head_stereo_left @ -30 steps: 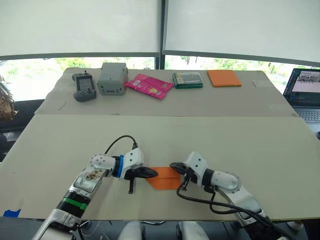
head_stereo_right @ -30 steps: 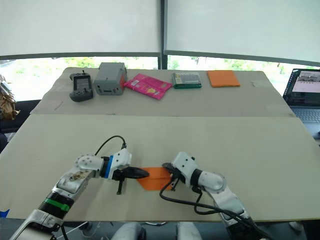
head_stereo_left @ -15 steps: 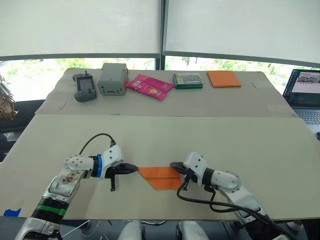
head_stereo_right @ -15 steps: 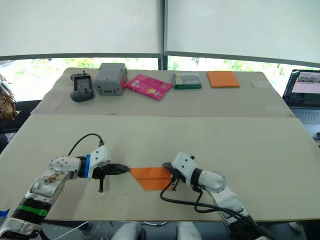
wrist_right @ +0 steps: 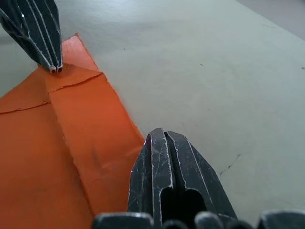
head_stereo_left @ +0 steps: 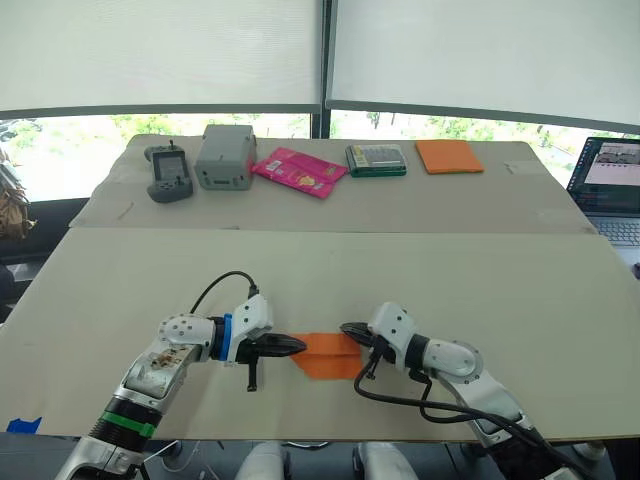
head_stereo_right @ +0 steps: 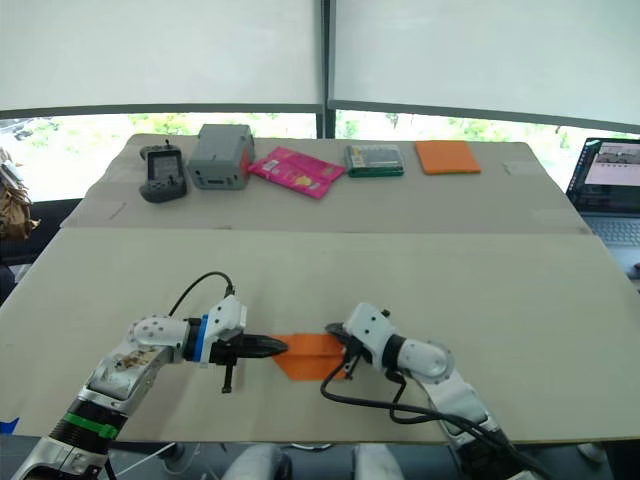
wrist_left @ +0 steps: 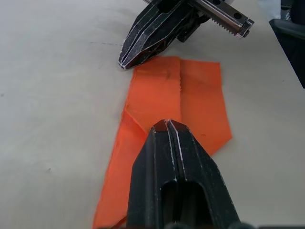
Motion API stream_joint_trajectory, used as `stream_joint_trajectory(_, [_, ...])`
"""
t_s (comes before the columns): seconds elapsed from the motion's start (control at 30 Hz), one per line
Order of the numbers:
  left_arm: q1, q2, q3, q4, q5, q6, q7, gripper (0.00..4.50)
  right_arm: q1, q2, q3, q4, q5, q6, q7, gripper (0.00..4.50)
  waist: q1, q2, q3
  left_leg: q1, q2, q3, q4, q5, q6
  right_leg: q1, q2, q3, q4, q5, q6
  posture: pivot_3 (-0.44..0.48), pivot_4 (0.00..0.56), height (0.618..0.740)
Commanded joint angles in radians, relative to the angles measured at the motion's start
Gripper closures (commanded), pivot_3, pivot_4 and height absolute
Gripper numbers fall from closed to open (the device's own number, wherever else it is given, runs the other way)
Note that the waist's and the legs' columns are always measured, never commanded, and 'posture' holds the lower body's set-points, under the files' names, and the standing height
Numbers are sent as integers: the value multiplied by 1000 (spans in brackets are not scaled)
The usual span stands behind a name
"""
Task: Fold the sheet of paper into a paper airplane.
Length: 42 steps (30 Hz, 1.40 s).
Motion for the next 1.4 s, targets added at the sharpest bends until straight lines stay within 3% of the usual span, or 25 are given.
stream_joint_trajectory(0.03, [-10, 12, -18, 26, 44, -36, 3, 4500, 4, -24, -26, 2, -21, 33, -4, 4477, 2, 0, 0, 0, 0, 0, 0, 0, 0, 0, 0, 0, 0, 0, 0, 0, 150, 740])
stream_joint_trajectory(0.3, [-18, 16, -10, 84, 56, -64, 3, 4500, -34, -60, -115, -124, 102, 111, 73, 4477, 4, 1, 1, -8, -1, 0, 1, 0, 0, -8, -1, 0, -1, 0, 0, 0, 150, 740])
stream_joint_trajectory(0.5, [6, -15, -36, 70, 68, -65, 32, 4500, -28, -85, -225, -218, 325, 396, 122, 4477, 6, 1, 1, -12, -1, 0, 0, 0, 0, -13, -1, 0, 1, 0, 0, 0, 150, 740])
stream_joint_trajectory(0.8, [30, -4, -24, 47, 63, -50, 51, 4500, -44, -122, -212, -170, 429, 627, 155, 1532, 6, 1, 1, -12, -2, 0, 1, 0, 0, -12, -2, 0, 0, 0, 0, 0, 150, 740])
stream_joint_trajectory(1.37, [46, -4, -21, 3, 56, -27, 81, 4500, -114, -92, -148, -129, 473, 715, 236, 1532, 4, 2, 1, -12, -1, 0, 0, 0, 0, -12, -2, 0, 0, 0, 0, 0, 150, 740])
stream_joint_trajectory(1.4, [47, -4, -21, 1, 55, -25, 82, 4500, -114, -87, -148, -129, 476, 719, 236, 1768, 5, 2, 1, -12, -1, 0, 0, 0, 0, -12, -2, 0, 0, 0, 0, 0, 150, 740])
